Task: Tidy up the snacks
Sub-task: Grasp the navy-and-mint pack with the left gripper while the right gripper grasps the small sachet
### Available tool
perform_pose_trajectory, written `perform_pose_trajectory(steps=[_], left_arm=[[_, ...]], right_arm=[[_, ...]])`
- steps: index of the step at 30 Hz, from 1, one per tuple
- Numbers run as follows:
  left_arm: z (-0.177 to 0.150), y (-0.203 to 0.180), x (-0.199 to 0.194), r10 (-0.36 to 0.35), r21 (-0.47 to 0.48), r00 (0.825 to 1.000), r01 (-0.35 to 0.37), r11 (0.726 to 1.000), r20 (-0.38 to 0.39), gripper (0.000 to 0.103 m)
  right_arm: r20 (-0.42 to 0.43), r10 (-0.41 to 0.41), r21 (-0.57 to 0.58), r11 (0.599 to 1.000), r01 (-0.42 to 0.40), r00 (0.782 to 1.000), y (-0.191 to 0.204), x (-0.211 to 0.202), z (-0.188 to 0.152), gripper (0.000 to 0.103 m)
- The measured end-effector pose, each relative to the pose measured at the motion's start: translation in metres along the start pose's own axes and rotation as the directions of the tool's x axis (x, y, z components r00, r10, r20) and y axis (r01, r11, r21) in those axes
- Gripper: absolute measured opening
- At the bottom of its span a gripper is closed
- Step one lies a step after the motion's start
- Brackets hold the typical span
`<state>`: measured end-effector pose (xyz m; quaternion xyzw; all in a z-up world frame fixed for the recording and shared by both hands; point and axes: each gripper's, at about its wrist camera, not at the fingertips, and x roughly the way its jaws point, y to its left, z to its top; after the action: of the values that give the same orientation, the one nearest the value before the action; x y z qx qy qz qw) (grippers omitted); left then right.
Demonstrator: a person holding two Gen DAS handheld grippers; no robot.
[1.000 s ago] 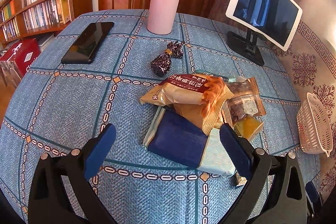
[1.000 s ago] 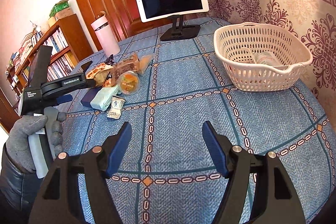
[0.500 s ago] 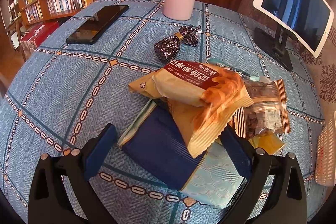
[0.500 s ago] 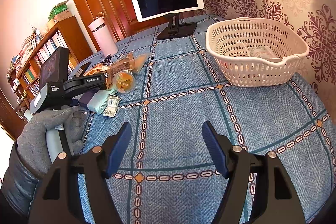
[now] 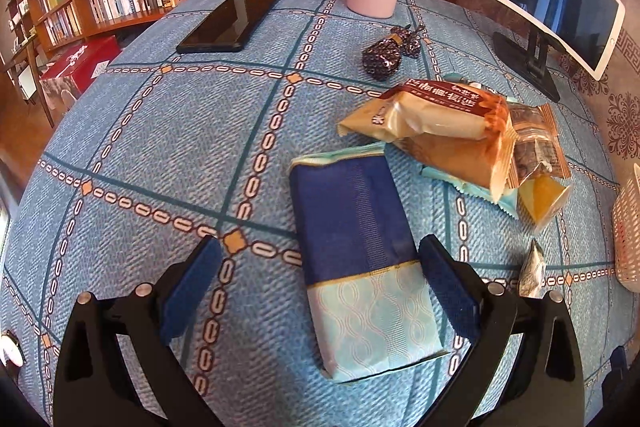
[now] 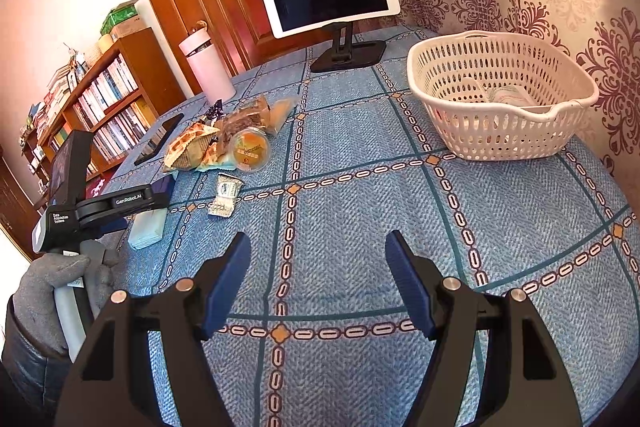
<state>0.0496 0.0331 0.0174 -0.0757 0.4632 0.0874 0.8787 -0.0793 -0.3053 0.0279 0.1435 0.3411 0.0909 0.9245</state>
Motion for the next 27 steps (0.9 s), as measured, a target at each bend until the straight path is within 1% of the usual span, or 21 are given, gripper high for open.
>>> perform_pose_trajectory(steps=[3,7,9,10,11,12,13,15,17,22,27], left_arm=[[-0.003,0.008,-0.003,0.001,0.006,1.000,-0.001,1.000,0.006,0.100],[-0.003,0.007,-0.002,0.012,0.020,1.000,-0.012,1.000,0.023,0.100],[-0.003,0.007,-0.003,0.020,0.021,0.999,-0.021,1.000,0.043,0.094],[-0.004,0.007,-0.004,0.035,0.024,0.998,-0.036,0.999,0.056,0.083],[-0.004,0.008,-0.006,0.049,0.030,0.997,-0.051,0.998,0.067,0.067],[-0.003,0.009,-0.007,0.053,0.034,0.996,-0.056,0.998,0.077,0.058],[-0.003,0.012,-0.009,0.049,0.032,0.996,-0.052,0.998,0.081,0.051],[-0.002,0.019,-0.011,0.003,0.030,0.997,-0.006,1.000,0.083,0.051],[-0.005,0.027,-0.014,-0.022,0.020,0.995,0.020,1.000,0.100,0.051],[-0.011,0.041,-0.024,-0.042,0.005,0.990,0.042,0.999,0.138,0.051],[-0.008,0.051,-0.046,-0.045,-0.003,0.976,0.047,0.999,0.214,0.051]], right_arm=[[-0.003,0.002,-0.015,1.000,-0.002,1.000,0.005,-0.001,-0.001,0.070],[-0.001,-0.003,-0.035,0.999,0.003,1.000,0.011,-0.003,-0.001,0.070],[-0.005,-0.009,-0.037,0.999,0.009,1.000,0.012,-0.002,-0.001,0.070],[-0.008,-0.011,-0.038,0.999,0.010,1.000,0.013,-0.001,-0.001,0.070],[-0.012,-0.012,-0.040,0.999,0.011,1.000,0.014,0.000,-0.001,0.070],[-0.016,-0.012,-0.043,0.999,0.011,1.000,0.016,0.002,-0.002,0.070],[-0.021,-0.009,-0.049,0.999,0.008,1.000,0.019,0.004,-0.002,0.070],[-0.032,-0.002,-0.067,0.998,0.000,0.999,0.026,0.007,-0.002,0.070],[-0.045,0.005,-0.092,0.996,-0.009,0.999,0.034,0.012,-0.002,0.070],[-0.083,0.045,-0.120,0.991,-0.054,0.996,0.052,0.026,0.003,0.070],[-0.122,0.050,-0.137,0.988,-0.066,0.991,0.067,0.051,0.015,0.070]])
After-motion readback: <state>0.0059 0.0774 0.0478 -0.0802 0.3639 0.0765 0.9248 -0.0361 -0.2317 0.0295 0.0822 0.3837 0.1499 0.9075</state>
